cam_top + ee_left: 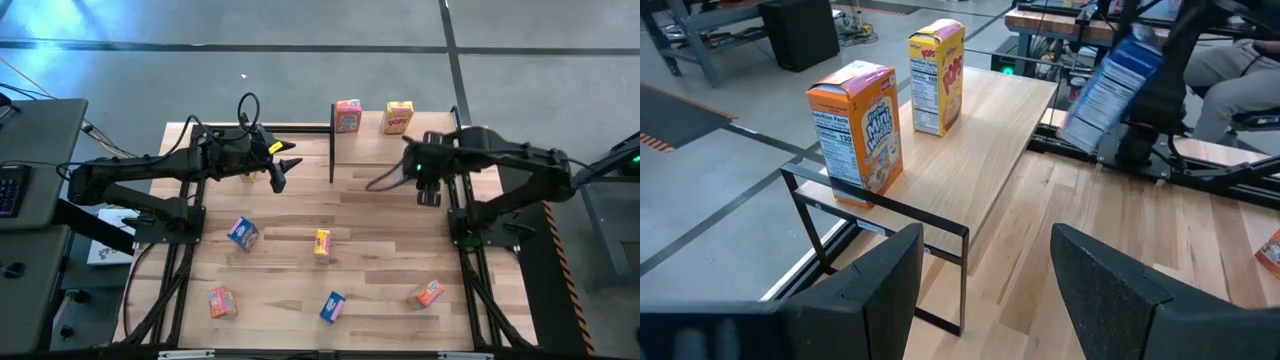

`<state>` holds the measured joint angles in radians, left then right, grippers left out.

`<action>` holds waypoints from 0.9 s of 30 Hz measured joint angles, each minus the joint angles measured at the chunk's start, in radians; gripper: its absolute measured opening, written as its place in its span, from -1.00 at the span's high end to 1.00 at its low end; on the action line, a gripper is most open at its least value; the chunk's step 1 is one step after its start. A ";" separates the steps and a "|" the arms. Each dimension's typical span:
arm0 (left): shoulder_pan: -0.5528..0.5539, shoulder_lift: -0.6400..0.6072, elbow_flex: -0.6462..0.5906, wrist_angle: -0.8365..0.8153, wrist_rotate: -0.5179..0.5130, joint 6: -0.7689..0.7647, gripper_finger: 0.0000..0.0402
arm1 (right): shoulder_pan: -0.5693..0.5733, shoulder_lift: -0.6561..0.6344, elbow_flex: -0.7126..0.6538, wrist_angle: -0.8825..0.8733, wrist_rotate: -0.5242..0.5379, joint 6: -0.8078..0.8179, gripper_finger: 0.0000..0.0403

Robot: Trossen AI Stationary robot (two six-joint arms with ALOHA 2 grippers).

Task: Stack cereal on shelf
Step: Put the top right blue cereal box on the shelf

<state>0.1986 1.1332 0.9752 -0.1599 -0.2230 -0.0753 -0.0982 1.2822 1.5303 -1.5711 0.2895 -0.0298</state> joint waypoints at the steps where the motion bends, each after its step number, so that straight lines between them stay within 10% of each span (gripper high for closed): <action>1: 0.000 0.000 0.000 0.000 0.000 0.000 -0.05 | -0.025 -0.008 0.000 0.000 0.000 -0.022 0.19; 27: 0.000 0.000 0.000 0.000 0.000 0.000 -0.05 | -0.510 -0.027 0.008 0.112 0.112 -0.441 0.19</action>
<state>0.1989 1.1332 0.9752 -0.1596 -0.2234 -0.0753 -0.6078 1.2550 1.5383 -1.4591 0.4019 -0.4704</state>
